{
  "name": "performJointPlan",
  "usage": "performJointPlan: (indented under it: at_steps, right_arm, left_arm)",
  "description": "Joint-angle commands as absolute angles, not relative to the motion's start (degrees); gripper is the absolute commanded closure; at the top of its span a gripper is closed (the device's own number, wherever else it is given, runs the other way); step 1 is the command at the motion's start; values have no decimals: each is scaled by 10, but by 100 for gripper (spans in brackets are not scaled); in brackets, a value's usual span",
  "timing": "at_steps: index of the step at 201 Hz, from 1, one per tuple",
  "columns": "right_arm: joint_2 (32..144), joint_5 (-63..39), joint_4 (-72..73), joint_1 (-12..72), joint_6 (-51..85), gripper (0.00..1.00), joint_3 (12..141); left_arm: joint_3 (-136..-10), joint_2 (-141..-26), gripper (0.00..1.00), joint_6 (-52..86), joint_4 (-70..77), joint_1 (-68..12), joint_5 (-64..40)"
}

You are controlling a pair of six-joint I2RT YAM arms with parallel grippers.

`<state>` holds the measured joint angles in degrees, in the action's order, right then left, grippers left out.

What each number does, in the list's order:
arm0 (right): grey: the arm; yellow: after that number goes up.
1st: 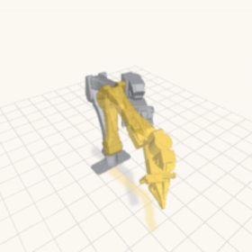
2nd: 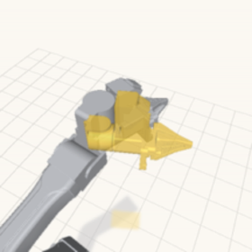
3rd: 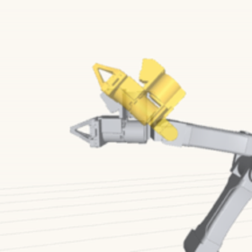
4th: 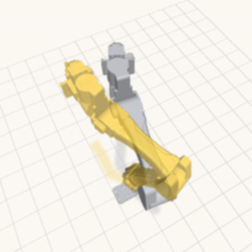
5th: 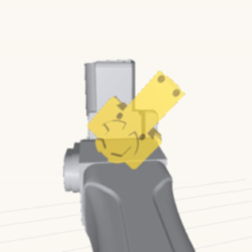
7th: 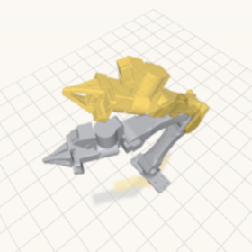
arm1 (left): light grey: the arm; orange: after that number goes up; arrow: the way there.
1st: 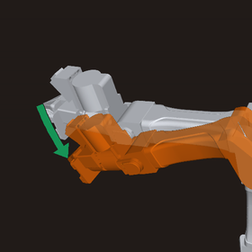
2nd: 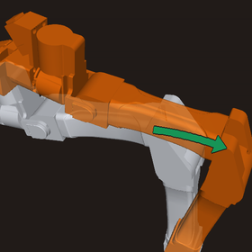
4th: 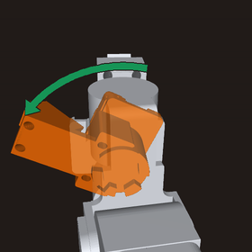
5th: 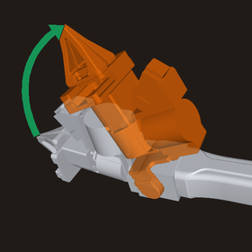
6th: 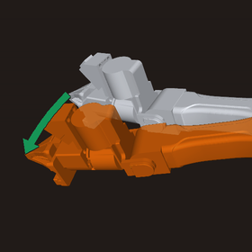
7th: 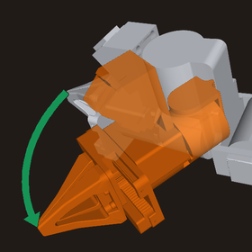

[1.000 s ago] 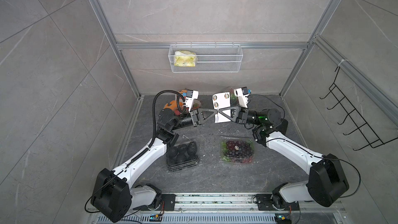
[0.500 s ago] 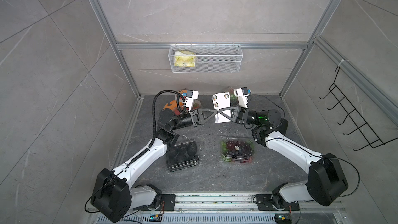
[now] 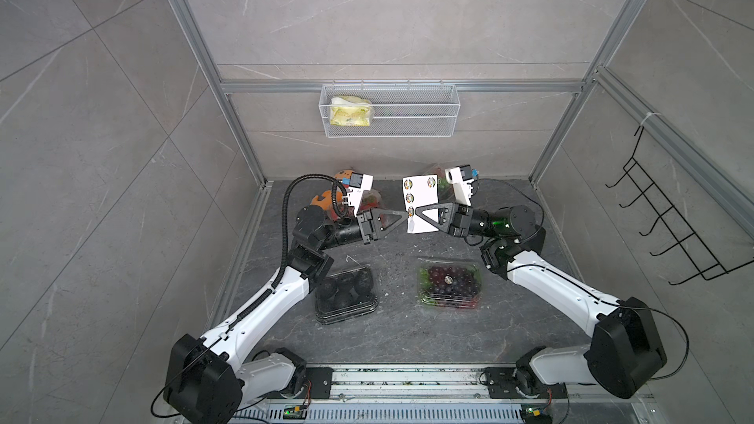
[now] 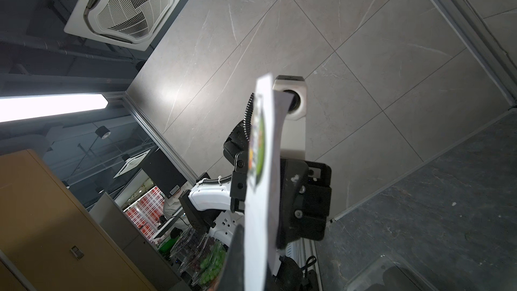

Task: Label fruit boxes
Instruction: Adjust the label sticker.

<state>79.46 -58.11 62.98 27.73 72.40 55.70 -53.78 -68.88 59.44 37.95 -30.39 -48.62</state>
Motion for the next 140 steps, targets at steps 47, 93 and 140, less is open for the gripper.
performJointPlan:
  at_steps: [47, 93, 140]
  right_arm:
    - [789, -594, 675, 281, 739, 100, 559]
    - [819, -605, 754, 281, 795, 100, 588]
    - [828, -608, 746, 281, 794, 100, 614]
  left_arm:
    - [-548, -711, 81, 661, 518, -301, -508]
    - [-574, -729, 80, 706, 581, -295, -526]
    - [-594, -734, 82, 715, 587, -295, -532]
